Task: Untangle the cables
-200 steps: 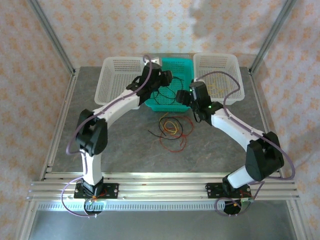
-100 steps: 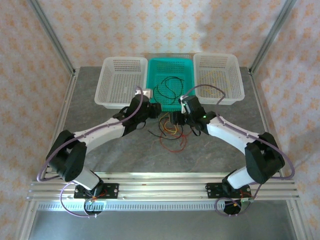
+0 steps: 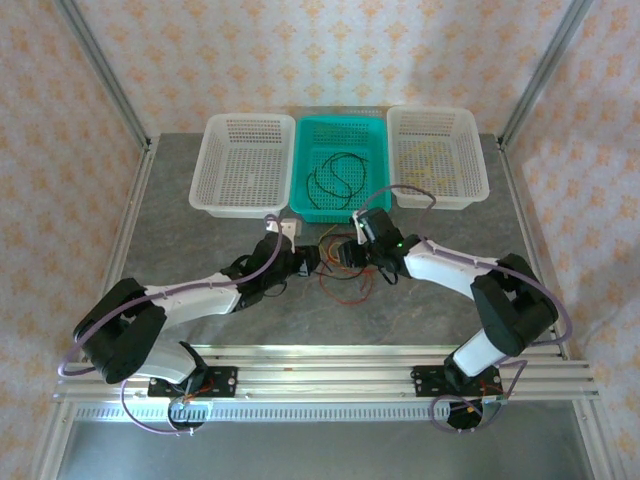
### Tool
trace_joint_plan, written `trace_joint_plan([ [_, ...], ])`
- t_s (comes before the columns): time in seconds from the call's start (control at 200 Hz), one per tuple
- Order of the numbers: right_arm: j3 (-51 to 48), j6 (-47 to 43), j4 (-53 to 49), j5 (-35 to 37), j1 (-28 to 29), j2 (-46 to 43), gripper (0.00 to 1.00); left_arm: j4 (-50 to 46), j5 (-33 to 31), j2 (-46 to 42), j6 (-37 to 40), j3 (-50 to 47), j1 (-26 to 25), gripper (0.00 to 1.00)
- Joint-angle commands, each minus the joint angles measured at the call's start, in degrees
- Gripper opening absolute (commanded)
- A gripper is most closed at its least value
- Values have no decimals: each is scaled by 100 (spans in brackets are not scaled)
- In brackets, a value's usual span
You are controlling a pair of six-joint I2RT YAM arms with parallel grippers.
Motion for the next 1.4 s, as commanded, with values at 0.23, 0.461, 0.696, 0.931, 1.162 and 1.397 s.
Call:
trace_joint_plan([
  [0.23, -389, -26, 1142, 280, 68, 189, 49, 1140, 138, -107, -555, -508, 11, 40],
  [0.461, -295, -45, 1213, 343, 77, 467, 48, 1148, 121, -27, -575, -501, 9, 39],
  [0.696, -231, -58, 1281, 306, 77, 646, 44, 1135, 103, 33, -558, -455, 11, 39],
  [0.931, -168, -48, 1285, 290, 77, 714, 34, 1127, 68, 142, -551, -369, 11, 39],
  [1.162, -245, -88, 1061, 364, 86, 423, 22, 948, -41, 328, -451, -179, 20, 39],
  [1.397, -319, -172, 702, 397, 88, -119, 11, 689, -94, 618, -320, 197, 107, 39],
])
